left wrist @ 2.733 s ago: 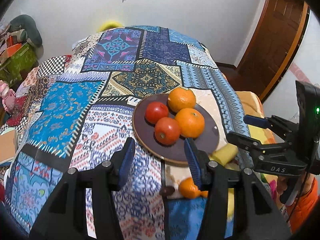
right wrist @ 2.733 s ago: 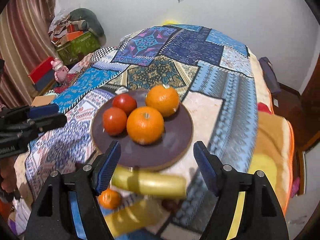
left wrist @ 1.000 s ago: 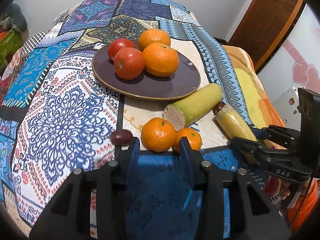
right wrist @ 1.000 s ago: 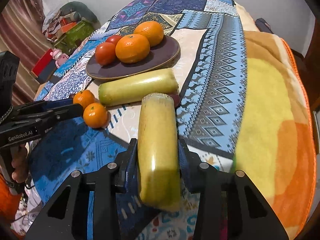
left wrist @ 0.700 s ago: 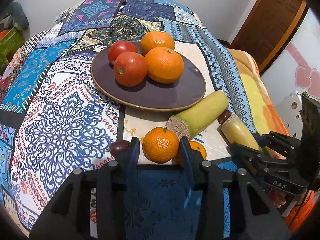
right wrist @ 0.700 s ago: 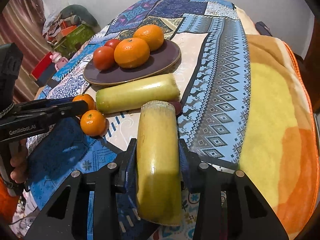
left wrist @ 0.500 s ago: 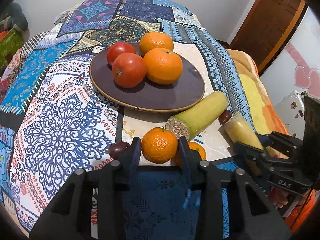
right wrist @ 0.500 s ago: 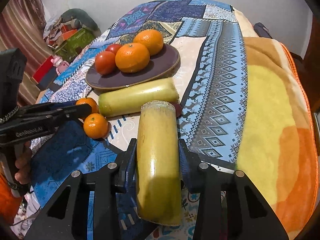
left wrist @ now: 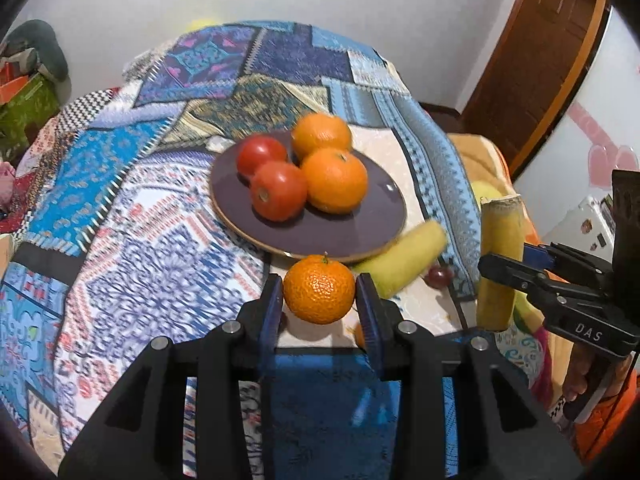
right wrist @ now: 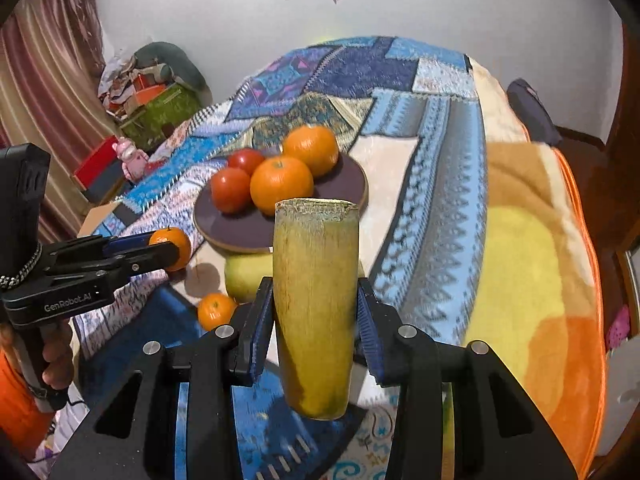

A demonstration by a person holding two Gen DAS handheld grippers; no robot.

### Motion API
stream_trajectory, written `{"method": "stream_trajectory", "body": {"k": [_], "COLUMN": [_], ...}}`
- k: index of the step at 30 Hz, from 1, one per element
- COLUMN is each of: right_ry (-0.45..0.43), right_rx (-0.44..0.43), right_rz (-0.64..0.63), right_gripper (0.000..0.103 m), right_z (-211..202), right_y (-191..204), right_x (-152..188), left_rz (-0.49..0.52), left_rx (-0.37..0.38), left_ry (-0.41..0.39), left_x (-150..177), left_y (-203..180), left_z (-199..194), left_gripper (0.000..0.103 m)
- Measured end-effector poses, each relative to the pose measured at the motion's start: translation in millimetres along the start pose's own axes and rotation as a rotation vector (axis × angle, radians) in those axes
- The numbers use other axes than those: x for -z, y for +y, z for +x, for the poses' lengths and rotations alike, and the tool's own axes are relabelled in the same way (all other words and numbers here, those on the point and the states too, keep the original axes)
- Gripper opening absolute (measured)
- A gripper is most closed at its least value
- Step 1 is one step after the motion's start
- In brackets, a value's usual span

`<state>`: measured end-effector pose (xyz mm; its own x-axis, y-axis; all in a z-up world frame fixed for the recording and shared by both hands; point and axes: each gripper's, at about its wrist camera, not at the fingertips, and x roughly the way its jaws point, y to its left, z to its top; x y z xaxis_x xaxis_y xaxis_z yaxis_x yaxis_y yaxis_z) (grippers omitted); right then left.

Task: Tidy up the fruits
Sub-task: 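Place the mandarin and the yellow squash onto the plate and open both tools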

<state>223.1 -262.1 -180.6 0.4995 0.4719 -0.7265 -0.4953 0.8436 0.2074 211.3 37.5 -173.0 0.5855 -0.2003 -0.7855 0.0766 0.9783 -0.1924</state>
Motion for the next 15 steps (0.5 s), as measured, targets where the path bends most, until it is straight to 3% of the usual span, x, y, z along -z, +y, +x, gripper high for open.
{"method": "stream_trajectory", "body": {"k": [15], "right_ry": [-0.072], "right_rx": [-0.011], "right_rz": [0.032], "right_gripper": [0.036], "right_z": [23.4], "right_y": [-1.7], "right_x": [-57.7], "left_rz": [-0.034], "left_rx": [-0.077], "left_ry": [-0.045], "left_x": [-44.0], "left_y": [37.2], "left_z": [8.9], "left_gripper": [0.037]}}
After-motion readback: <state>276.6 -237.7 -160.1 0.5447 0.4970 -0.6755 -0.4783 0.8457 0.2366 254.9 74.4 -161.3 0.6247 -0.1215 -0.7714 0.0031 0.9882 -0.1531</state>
